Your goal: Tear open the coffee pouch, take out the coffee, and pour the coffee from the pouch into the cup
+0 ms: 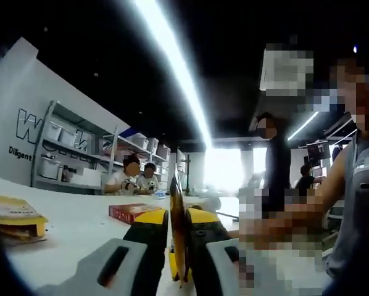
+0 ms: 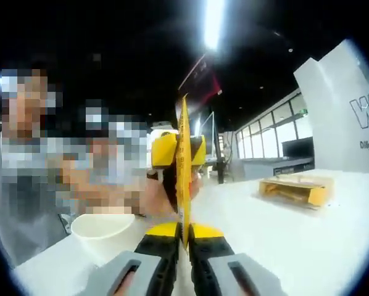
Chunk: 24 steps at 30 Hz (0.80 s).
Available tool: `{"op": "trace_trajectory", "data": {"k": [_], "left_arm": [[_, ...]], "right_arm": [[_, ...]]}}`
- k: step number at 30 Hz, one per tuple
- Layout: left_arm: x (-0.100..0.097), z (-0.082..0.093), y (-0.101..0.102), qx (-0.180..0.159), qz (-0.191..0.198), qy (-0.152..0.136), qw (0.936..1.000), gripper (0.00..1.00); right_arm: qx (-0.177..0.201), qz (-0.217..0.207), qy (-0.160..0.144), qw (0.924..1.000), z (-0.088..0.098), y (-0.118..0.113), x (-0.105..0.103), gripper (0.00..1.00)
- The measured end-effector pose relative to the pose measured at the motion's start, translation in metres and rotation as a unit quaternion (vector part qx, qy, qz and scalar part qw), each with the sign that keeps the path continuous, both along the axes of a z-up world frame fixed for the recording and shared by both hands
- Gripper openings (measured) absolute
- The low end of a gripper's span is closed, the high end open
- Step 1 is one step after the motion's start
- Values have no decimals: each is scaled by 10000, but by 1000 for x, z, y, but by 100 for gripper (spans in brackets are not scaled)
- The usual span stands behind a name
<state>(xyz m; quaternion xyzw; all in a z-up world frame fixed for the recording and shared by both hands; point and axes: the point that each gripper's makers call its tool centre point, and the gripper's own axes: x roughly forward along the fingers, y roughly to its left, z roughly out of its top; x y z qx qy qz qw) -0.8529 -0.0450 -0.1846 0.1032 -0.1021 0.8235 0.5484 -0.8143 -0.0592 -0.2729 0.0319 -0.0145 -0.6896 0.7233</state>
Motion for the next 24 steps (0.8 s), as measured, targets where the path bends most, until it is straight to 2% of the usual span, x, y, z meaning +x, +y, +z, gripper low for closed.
{"op": "trace_trajectory", "data": {"k": [4,6,10,12,14,17,21,24], "left_arm": [[3,2,0,-12,-19,29,10000,10],[7,7,-1,83,-152,-116,9998,9],[10,19,-3,151,-28,102,9998,9],[7,25,-6,321,-16,-37,9995,9],[2,28,-4,329,28,-105,9994,8],[2,29,1,243,58,-188,9995,8],[6,33,6,336,73,-322,9989,8],[9,40,7,401,369,-387,9978,8]], "right_arm": [[-69,30,120,9999,3,0,4,7],[-209,97,176,9996,7,1,7,8],[-492,112,224,9985,19,5,4,13],[-585,100,270,9979,23,6,6,17],[-769,159,319,9964,32,8,12,20],[-876,33,369,9955,39,13,16,25],[-1026,-51,358,9941,51,24,24,29],[-1247,-421,389,9905,70,37,23,31]]}}
